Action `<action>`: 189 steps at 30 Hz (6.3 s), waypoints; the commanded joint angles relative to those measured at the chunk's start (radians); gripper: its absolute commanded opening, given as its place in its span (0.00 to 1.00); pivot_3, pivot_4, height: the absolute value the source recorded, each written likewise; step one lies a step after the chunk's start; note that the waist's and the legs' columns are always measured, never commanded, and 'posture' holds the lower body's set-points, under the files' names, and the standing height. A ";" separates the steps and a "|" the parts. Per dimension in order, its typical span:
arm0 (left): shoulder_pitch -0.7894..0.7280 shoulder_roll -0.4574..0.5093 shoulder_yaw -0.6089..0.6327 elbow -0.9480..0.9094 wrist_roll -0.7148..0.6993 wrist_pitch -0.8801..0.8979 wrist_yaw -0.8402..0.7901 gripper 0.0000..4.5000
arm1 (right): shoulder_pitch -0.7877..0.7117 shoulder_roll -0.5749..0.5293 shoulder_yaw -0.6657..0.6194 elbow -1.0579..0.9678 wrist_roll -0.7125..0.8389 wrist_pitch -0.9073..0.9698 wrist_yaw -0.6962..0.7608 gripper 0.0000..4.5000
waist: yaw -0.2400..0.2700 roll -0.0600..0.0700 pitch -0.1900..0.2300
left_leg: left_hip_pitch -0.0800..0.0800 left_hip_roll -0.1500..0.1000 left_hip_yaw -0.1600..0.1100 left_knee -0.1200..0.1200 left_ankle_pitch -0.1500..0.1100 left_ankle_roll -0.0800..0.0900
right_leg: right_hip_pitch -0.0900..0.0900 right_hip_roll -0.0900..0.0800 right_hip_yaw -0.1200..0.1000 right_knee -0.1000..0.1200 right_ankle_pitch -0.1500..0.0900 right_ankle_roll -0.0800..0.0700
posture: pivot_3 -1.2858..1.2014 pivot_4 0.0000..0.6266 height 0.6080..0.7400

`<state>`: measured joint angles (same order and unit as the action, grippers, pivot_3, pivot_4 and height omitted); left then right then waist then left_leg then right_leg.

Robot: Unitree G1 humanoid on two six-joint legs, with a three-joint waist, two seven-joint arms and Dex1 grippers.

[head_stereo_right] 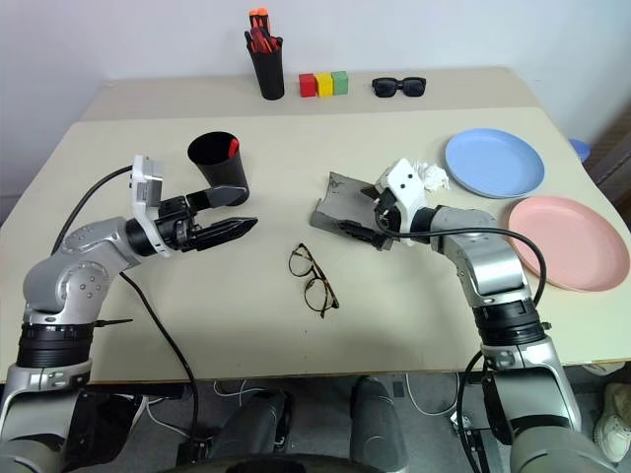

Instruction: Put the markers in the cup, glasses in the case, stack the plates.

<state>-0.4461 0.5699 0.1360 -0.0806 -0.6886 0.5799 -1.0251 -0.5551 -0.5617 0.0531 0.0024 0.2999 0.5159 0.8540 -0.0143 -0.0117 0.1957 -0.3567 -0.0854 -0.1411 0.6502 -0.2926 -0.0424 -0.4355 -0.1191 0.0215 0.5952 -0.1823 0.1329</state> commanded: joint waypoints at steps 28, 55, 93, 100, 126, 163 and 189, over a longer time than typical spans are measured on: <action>-0.014 -0.002 -0.012 -0.033 0.003 -0.020 0.028 1.00 | -0.146 -0.030 0.133 0.224 -0.150 0.002 0.146 0.07 | -0.002 0.000 0.000 | 0.000 0.000 0.000 0.000 0.000 0.000 | 0.000 0.000 0.000 0.000 0.000 0.000 | 0.52 0.24 1.00; -0.040 -0.017 -0.040 -0.018 0.030 -0.036 0.023 1.00 | -0.163 -0.201 0.198 0.297 -0.115 -0.333 0.655 0.00 | -0.002 0.000 0.000 | 0.000 0.000 0.001 0.000 0.000 0.000 | 0.000 0.000 0.000 0.000 0.000 0.000 | 0.52 0.24 1.00; -0.022 -0.020 -0.039 -0.027 0.033 -0.036 0.021 1.00 | -0.366 -0.071 0.182 0.792 -0.267 -0.908 0.624 0.98 | -0.005 0.000 0.000 | 0.000 0.000 0.001 0.000 0.001 -0.002 | -0.001 0.000 0.000 0.000 0.000 0.000 | 0.52 0.24 1.00; -0.020 -0.015 -0.038 -0.032 0.035 -0.031 0.024 1.00 | -0.371 -0.065 0.088 0.690 -0.162 -0.798 0.595 0.98 | -0.004 0.000 0.000 | 0.000 0.000 0.001 0.000 0.001 -0.002 | -0.001 0.000 0.000 0.000 0.000 -0.001 | 0.52 0.24 1.00; -0.008 0.077 -0.241 -0.042 0.199 -0.169 -0.181 1.00 | 0.342 -0.066 -0.322 -0.397 0.382 0.087 -0.006 0.98 | 0.003 0.000 0.000 | 0.000 0.003 0.003 0.000 0.000 0.000 | 0.000 0.000 0.001 0.000 0.001 -0.001 | 0.52 0.24 1.00; -0.678 -0.181 -0.700 0.959 0.491 -0.995 -0.589 1.00 | 0.288 -0.063 -0.262 -0.346 0.349 0.031 -0.027 0.98 | -0.001 0.000 0.000 | 0.000 0.002 0.003 0.003 -0.002 0.004 | 0.001 0.001 0.000 0.000 0.001 0.000 | 0.52 0.24 1.00; -0.801 -0.268 -0.912 1.202 0.514 -1.302 -0.589 0.38 | 0.310 -0.062 -0.260 -0.368 0.332 0.024 -0.041 1.00 | 0.002 -0.001 0.001 | -0.001 0.002 0.003 0.005 -0.003 0.006 | 0.001 0.001 0.000 -0.001 0.001 0.001 | 0.52 0.24 1.00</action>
<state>-1.2190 0.3004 -0.8009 1.1206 -0.1827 -0.7068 -1.6114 -0.2378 -0.6156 -0.1988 -0.3301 0.6238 0.5594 0.8138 -0.0118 -0.0128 0.1963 -0.3582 -0.0838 -0.1381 0.6551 -0.2958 -0.0366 -0.4340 -0.1181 0.0218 0.5944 -0.1817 0.1339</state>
